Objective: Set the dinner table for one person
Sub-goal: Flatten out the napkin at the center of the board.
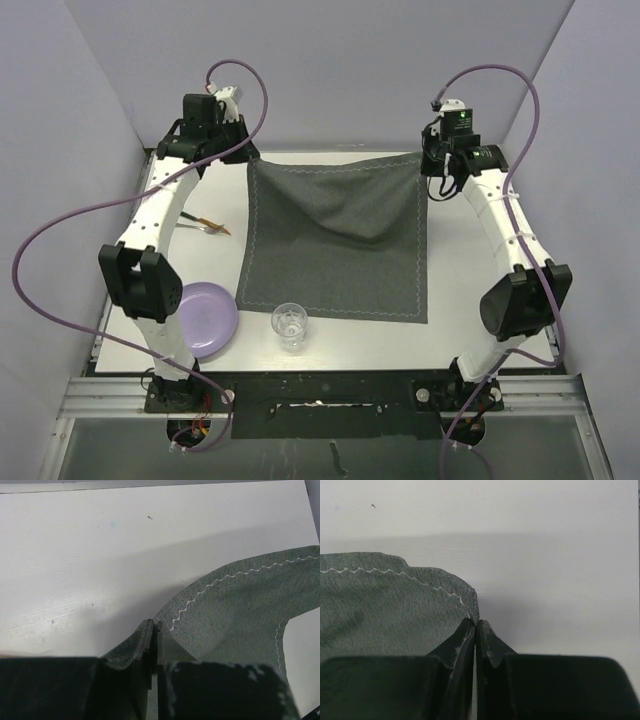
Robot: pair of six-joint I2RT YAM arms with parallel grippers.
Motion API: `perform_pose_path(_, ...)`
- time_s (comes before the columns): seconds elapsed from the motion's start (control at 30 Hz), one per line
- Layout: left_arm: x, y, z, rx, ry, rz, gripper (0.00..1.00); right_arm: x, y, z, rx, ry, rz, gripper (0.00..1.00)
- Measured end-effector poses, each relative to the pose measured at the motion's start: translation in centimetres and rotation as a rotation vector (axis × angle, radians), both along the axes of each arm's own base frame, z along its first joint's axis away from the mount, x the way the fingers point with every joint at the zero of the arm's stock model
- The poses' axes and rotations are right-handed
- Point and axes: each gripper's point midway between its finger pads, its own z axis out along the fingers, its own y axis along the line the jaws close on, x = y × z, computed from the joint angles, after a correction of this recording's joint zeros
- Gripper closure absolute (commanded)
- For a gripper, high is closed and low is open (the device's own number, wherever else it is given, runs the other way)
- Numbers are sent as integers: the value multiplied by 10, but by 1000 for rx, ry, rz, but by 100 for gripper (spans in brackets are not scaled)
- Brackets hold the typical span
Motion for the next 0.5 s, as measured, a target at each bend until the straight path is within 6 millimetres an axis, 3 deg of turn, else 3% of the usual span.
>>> perform_pose_path(0.3,68,-15,-89,-14,95,-43,100,66,-5,-48,-16,43,-30,100)
perform_pose_path(0.5,99,-22,-117,-17,99,-67,100,103,-6,-76,-21,54,-43,100)
